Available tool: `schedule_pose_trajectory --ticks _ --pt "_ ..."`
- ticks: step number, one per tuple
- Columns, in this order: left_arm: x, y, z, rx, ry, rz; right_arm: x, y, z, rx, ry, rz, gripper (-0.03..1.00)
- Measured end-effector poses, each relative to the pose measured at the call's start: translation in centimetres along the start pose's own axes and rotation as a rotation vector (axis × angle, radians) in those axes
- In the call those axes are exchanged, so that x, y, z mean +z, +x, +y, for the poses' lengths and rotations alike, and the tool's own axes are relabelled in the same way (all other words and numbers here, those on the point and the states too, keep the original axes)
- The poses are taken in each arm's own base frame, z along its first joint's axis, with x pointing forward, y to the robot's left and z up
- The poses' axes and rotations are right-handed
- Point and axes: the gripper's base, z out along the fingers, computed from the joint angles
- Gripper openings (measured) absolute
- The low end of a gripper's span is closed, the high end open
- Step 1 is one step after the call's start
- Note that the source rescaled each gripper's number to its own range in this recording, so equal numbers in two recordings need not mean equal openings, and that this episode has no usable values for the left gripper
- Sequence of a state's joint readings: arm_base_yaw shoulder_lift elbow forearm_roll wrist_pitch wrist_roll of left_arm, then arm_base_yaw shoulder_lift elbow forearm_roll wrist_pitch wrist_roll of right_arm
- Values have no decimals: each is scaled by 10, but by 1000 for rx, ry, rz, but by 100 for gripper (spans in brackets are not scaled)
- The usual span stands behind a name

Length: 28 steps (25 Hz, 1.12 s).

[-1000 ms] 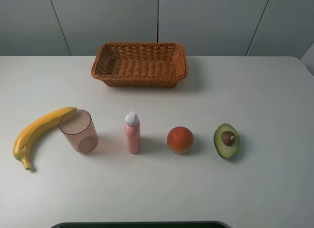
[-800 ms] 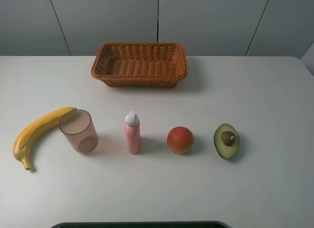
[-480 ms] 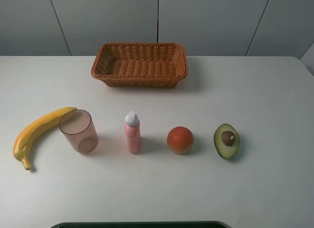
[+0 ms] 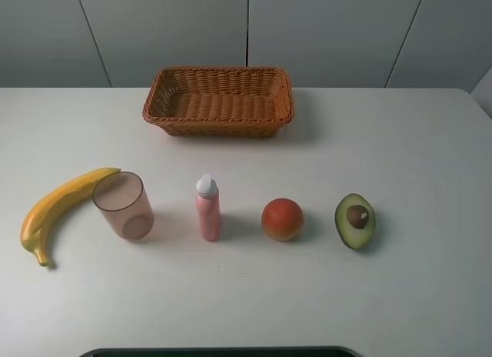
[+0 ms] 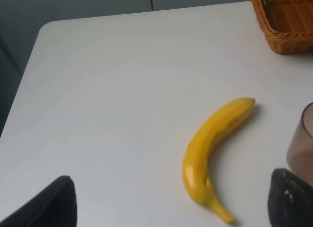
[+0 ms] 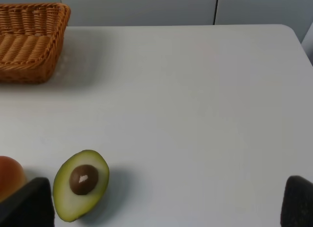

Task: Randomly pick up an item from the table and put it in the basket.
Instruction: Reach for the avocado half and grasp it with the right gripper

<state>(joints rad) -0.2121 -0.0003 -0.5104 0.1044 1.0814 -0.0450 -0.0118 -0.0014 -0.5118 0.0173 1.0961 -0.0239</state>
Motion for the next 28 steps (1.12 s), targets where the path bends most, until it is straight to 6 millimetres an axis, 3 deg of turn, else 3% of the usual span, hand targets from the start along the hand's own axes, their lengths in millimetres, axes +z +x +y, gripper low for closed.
schedule_pose_trajectory --ticks 22,24,28 --pt "0 0 0 0 0 0 -3 -1 -4 -23 50 -3 99" --pt "0 0 0 -2 0 0 -12 -10 -6 -26 62 -25 99" --pt "0 0 0 -2 0 0 -24 -56 -13 -58 139 46 99"
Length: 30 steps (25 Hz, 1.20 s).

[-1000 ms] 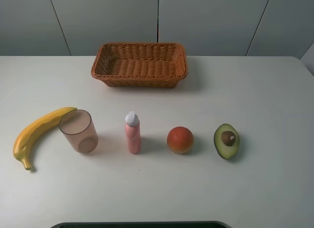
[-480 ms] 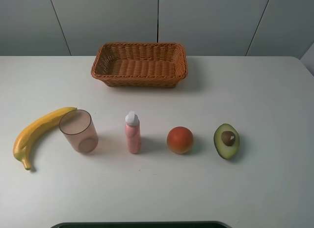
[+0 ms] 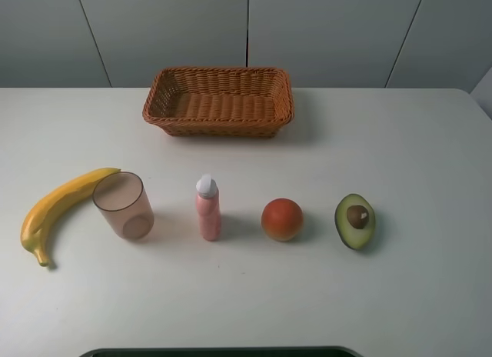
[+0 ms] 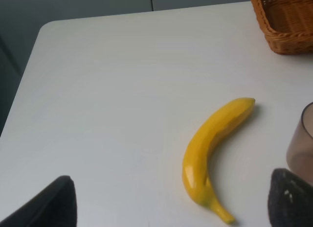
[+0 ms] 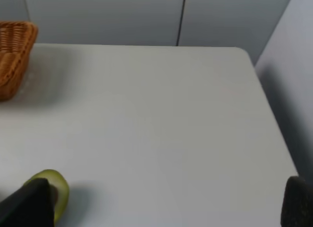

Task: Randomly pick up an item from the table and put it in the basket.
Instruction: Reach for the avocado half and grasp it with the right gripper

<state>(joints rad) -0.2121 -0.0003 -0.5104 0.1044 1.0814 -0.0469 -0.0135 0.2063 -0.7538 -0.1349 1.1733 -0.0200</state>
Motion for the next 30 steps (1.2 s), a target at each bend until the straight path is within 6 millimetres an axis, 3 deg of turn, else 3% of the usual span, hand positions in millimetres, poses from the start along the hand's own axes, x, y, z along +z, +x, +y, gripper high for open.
schedule_pose_trajectory --ticks 4,7,9,12,17,21,26,30 --pt "0 0 0 0 0 0 15 -56 -9 -66 64 134 99" --pt "0 0 0 0 0 0 40 -91 -10 -134 65 216 99" --pt "0 0 0 0 0 0 67 -107 -6 -176 33 296 99" --pt "0 0 0 0 0 0 113 -115 7 -193 -71 418 99" --pt "0 0 0 0 0 0 189 -109 34 -154 -280 613 99" --pt "0 0 0 0 0 0 236 -93 57 -169 -337 763 99" --pt "0 0 0 0 0 0 275 -62 90 -118 -353 855 99" --pt "0 0 0 0 0 0 294 -26 104 -38 -336 918 99"
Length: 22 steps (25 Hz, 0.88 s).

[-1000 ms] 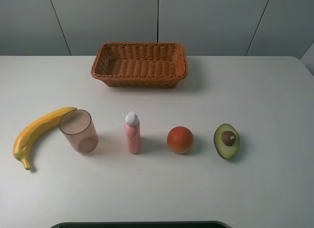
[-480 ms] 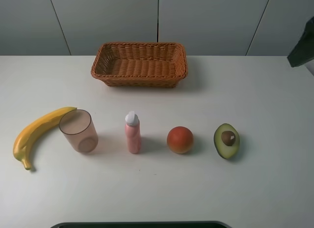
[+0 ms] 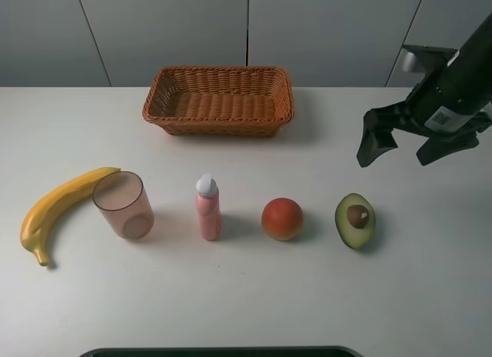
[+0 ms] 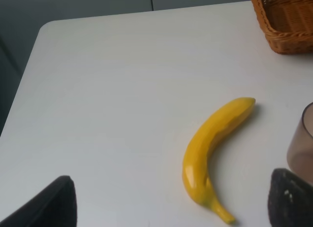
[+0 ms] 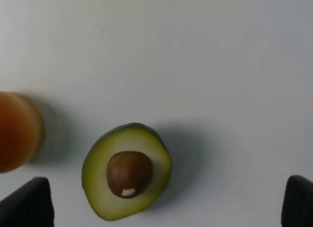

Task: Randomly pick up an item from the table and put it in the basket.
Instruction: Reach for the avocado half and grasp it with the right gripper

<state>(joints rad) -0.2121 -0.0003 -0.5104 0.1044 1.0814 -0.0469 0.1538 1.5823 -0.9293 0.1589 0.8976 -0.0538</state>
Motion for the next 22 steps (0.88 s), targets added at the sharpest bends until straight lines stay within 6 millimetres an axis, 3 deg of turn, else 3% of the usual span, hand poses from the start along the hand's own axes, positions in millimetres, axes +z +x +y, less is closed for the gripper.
schedule_pose_trajectory --ticks 7,14,22 --pt "0 0 0 0 0 0 47 21 -1 95 -45 42 99" --pt "0 0 0 0 0 0 67 25 12 43 -50 74 99" --pt "0 0 0 0 0 0 94 26 10 64 -44 145 99"
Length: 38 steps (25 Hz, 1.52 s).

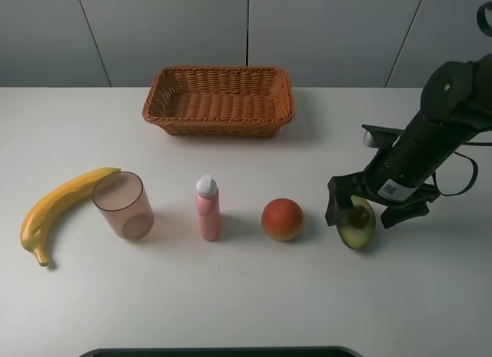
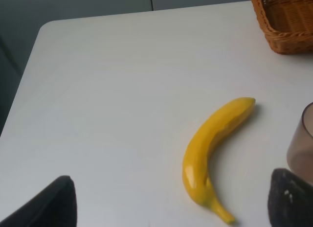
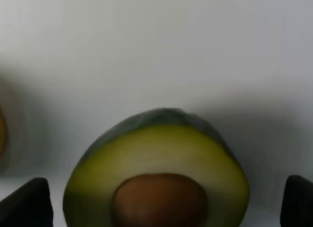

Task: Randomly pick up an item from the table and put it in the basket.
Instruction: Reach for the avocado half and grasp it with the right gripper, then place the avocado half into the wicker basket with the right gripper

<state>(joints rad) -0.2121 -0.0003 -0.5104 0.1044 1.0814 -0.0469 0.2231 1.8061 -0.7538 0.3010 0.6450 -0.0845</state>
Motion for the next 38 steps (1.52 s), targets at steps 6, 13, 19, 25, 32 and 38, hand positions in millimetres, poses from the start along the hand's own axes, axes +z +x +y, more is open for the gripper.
schedule_pose_trajectory --ticks 6,13,19,25,32,38 --pt "0 0 0 0 0 0 6 -1 0 0 1 6 94" --pt "0 0 0 0 0 0 6 -1 0 -26 2 5 3" --pt "0 0 0 0 0 0 -19 -10 7 -66 -15 -57 3" --pt "0 0 0 0 0 0 -123 -57 34 -181 -57 -450 3" --pt "0 0 0 0 0 0 -200 -110 67 -369 -141 -764 3" --pt "0 0 0 0 0 0 -176 -159 105 -483 -152 -842 3"
